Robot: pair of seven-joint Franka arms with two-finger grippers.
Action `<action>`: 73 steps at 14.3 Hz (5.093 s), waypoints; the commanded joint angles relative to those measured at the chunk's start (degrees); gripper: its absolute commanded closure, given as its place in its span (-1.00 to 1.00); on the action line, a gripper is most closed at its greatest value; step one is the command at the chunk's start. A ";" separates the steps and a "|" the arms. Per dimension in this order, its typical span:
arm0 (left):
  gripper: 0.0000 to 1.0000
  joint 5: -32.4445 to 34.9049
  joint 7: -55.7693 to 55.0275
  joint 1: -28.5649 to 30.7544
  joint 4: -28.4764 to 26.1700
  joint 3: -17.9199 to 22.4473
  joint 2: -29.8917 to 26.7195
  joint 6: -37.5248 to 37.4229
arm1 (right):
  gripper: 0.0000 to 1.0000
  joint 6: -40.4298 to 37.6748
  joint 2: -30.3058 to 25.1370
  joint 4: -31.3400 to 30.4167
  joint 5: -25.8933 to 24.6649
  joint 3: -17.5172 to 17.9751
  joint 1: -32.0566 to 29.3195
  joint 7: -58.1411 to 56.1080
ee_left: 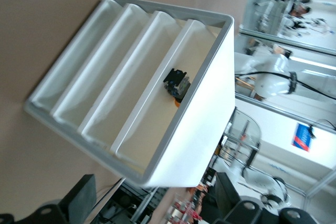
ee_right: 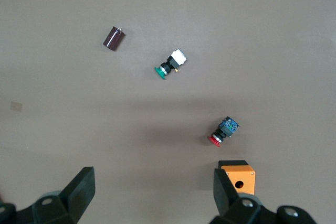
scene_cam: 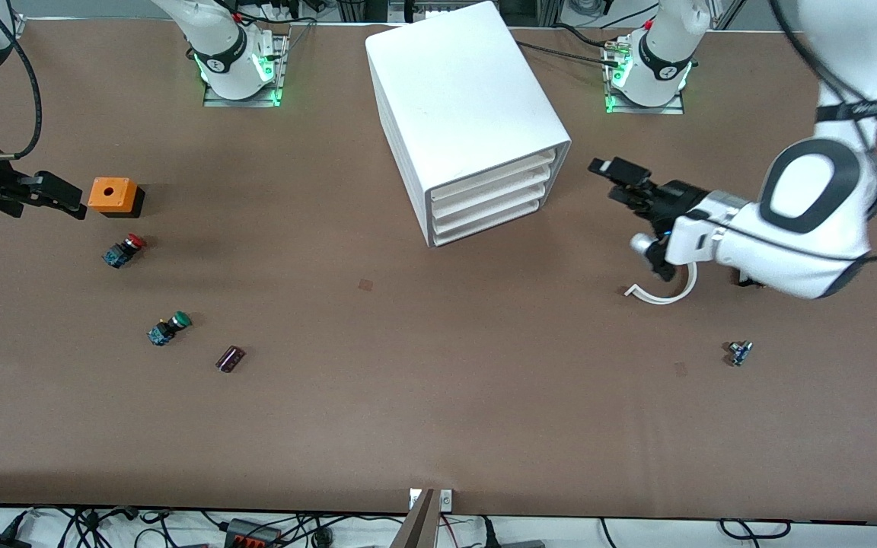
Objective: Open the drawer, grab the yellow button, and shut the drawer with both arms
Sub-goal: 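Grasp the drawer handle with the left gripper, then pull the drawer open with the left gripper while the right gripper approaches, then grasp the orange-capped button in the drawer with the right gripper, then lift the button out with the right gripper while the left gripper withdraws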
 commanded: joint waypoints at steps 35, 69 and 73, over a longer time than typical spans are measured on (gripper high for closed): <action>0.23 -10.92 26.02 3.58 -3.17 -5.22 13.75 16.97 | -1.00 21.15 19.31 13.56 11.76 -0.10 30.95 8.74; -1.00 47.88 -23.99 5.42 18.63 -6.10 8.03 17.24 | 0.36 21.67 41.65 34.40 0.33 -0.54 55.23 38.01; -1.00 47.88 -23.99 5.34 18.45 -6.02 8.03 17.15 | 0.95 21.41 41.38 35.98 0.33 -0.80 54.61 37.93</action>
